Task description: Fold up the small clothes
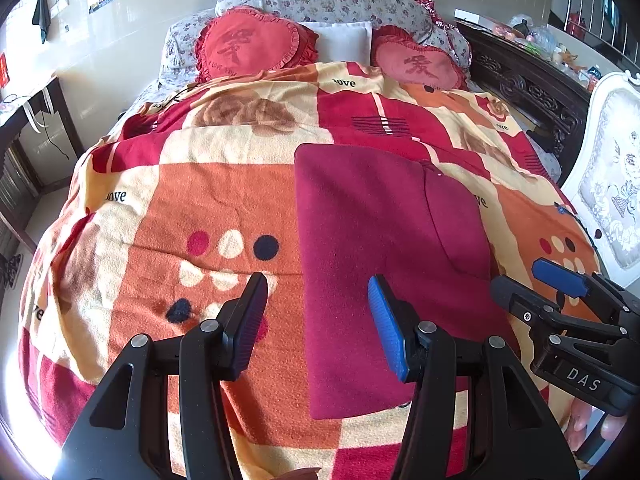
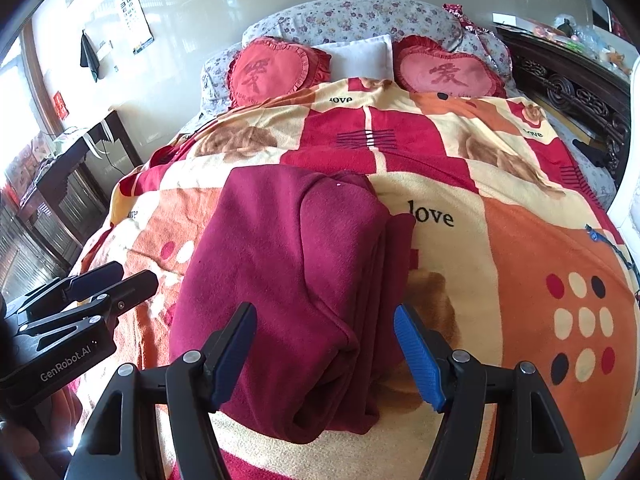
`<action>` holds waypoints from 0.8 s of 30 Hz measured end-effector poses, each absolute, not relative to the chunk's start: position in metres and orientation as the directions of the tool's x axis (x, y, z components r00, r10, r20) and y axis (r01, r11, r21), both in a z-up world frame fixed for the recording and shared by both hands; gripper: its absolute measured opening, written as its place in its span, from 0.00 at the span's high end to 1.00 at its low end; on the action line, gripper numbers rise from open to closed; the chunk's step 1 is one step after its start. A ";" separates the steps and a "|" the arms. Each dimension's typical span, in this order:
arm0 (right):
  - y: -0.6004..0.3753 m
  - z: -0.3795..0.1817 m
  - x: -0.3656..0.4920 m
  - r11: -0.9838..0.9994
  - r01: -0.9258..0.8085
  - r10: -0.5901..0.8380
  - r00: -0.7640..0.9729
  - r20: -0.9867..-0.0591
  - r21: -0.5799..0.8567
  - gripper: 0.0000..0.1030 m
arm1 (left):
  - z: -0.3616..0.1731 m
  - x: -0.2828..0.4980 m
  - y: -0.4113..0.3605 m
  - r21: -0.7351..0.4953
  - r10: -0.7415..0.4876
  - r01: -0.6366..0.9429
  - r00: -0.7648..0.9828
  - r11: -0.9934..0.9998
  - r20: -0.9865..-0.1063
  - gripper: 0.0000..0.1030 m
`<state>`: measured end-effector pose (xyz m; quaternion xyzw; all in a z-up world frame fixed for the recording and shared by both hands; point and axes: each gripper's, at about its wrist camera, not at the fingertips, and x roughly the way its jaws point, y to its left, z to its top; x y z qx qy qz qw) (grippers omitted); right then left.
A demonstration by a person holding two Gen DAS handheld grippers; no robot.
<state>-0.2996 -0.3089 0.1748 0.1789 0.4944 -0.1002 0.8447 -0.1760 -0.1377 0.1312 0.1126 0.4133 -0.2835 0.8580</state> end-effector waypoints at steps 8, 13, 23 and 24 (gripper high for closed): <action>-0.311 0.170 -0.299 0.911 0.352 0.018 0.482 -0.876 0.213 0.33 | 0.128 -0.173 -0.139 -0.041 -0.390 0.582 0.488 0.812 -0.781 0.49; -0.310 0.169 -0.298 0.911 0.352 0.020 0.480 -0.877 0.213 0.33 | 0.125 -0.173 -0.141 -0.038 -0.387 0.585 0.484 0.810 -0.785 0.49; -0.310 0.165 -0.297 0.909 0.358 0.023 0.469 -0.883 0.214 0.33 | 0.123 -0.173 -0.144 -0.036 -0.387 0.590 0.482 0.807 -0.786 0.49; -0.311 0.164 -0.297 0.908 0.359 0.023 0.467 -0.884 0.214 0.33 | 0.123 -0.174 -0.145 -0.034 -0.387 0.591 0.482 0.806 -0.786 0.49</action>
